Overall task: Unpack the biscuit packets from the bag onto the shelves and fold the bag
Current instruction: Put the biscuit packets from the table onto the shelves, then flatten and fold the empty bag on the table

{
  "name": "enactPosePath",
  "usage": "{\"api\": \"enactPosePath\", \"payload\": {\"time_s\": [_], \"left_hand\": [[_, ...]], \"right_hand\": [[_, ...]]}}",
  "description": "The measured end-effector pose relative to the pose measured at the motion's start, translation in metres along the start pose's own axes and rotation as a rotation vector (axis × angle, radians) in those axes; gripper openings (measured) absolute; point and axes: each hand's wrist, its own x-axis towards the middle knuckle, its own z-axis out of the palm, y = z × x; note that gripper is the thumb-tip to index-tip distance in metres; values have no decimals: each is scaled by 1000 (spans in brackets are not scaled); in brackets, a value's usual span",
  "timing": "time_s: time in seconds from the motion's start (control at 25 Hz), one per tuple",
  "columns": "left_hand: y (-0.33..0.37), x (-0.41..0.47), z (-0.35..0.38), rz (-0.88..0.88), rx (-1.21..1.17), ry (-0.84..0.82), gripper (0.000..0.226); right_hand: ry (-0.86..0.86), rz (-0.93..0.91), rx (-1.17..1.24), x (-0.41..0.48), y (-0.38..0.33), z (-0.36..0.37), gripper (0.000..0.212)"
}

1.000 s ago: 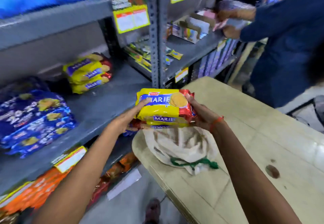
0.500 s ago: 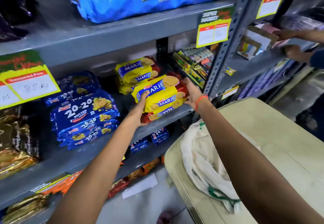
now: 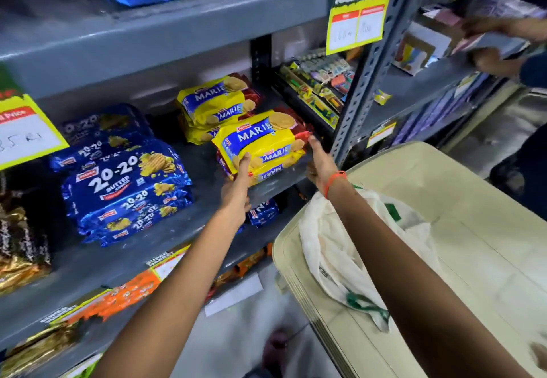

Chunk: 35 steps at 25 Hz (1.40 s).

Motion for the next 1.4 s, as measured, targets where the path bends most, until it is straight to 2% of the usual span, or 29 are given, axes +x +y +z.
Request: {"api": "enactPosePath", "payload": {"time_s": [0.12, 0.24, 0.36, 0.44, 0.52, 0.6, 0.72, 0.84, 0.92, 1.0, 1.08, 1.16, 1.28, 1.36, 1.4], "left_hand": [[-43, -13, 25, 9, 16, 93, 64], [-79, -23, 59, -17, 122, 23, 67], [-112, -21, 91, -29, 366, -114, 71], [-127, -13, 104, 36, 660, -127, 77], [-136, -5, 110, 125, 982, -47, 84], [-140, 3, 109, 175, 1158, 27, 81], [-142, 15, 104, 213, 1365, -79, 72], [-136, 23, 100, 277, 1306, -90, 48], [-126, 27, 98, 287, 1198, -98, 46], [-115, 31, 95, 269, 1065, -144, 48], [-106, 32, 92, 233, 937, -198, 48], [-100, 25, 93, 267, 879, -249, 45], [-84, 6, 100, 457, 1003, -389, 49], [-69, -1, 104, 580, 1268, -470, 45], [-60, -4, 106, 631, 1450, -465, 40]], "right_hand": [[-68, 69, 1, -24, 29, -34, 26], [-118, 85, -190, -46, 52, -86, 21], [61, -3, -633, -54, 82, -160, 21], [234, 21, -940, -62, 108, -209, 37], [375, 94, -976, -72, 139, -245, 49], [413, 144, -935, -79, 165, -261, 54], [414, 96, -927, -79, 181, -260, 55], [495, 88, -917, -71, 176, -253, 51], [526, 122, -917, -68, 172, -249, 37], [661, 119, -766, -69, 166, -249, 33], [780, 93, -574, -74, 155, -254, 41], [791, 37, -593, -81, 144, -264, 54], [690, -23, -976, -100, 134, -282, 54], [735, 2, -1122, -114, 134, -297, 38], [808, 23, -1093, -121, 135, -306, 31]]}}
